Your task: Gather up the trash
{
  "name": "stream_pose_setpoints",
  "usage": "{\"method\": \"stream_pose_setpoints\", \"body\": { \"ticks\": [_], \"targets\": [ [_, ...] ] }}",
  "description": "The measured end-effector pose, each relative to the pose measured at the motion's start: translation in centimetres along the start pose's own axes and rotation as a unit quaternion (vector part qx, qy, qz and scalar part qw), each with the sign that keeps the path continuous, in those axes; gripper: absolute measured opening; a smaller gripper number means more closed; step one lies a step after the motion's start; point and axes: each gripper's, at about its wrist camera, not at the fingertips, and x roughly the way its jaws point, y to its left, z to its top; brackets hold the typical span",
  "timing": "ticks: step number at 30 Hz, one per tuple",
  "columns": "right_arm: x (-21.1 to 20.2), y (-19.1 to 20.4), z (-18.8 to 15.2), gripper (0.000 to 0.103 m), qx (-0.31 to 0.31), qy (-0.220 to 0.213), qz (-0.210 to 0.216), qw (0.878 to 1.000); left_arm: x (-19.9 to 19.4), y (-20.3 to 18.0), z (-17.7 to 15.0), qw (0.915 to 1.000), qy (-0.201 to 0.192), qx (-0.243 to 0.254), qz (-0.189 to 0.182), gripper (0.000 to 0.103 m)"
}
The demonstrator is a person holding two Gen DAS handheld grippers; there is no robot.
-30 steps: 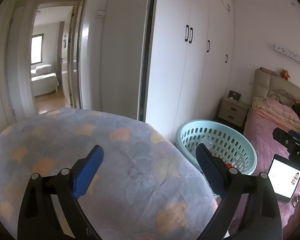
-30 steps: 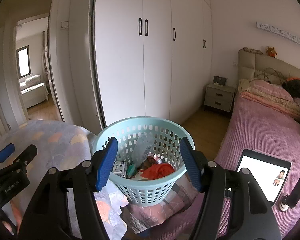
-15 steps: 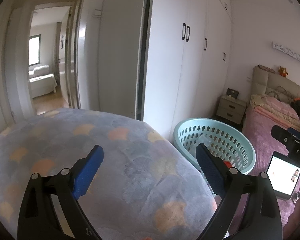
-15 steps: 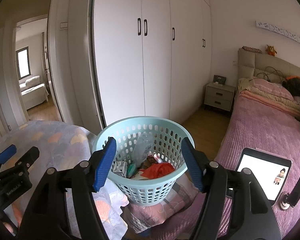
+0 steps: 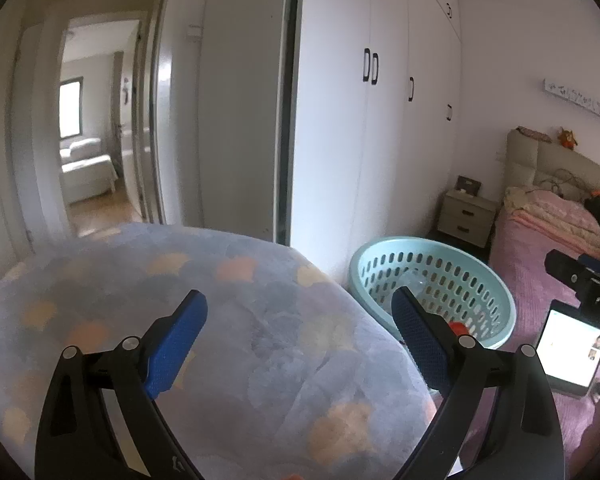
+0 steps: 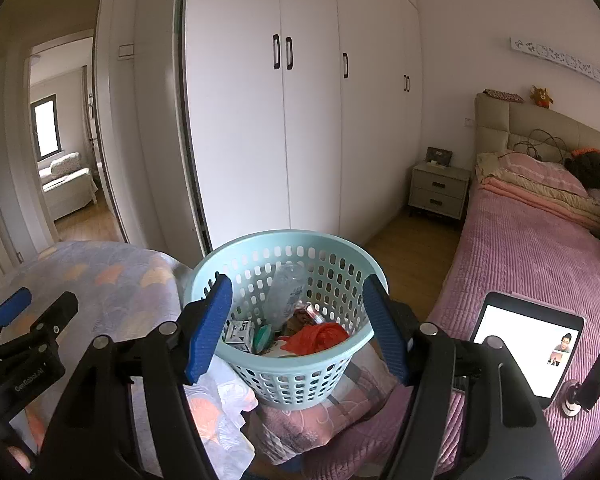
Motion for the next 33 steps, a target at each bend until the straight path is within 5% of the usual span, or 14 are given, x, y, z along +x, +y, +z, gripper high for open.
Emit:
{"method": "stream_pose_setpoints", "body": {
  "ticks": [33],
  "targets": [
    [1.2, 0.0, 0.3, 0.064, 0.003, 0.008, -0.004, 1.0, 0.4, -0.8, 0.4, 0.9997, 0.007, 0.017, 0.014, 0.091]
  ]
}}
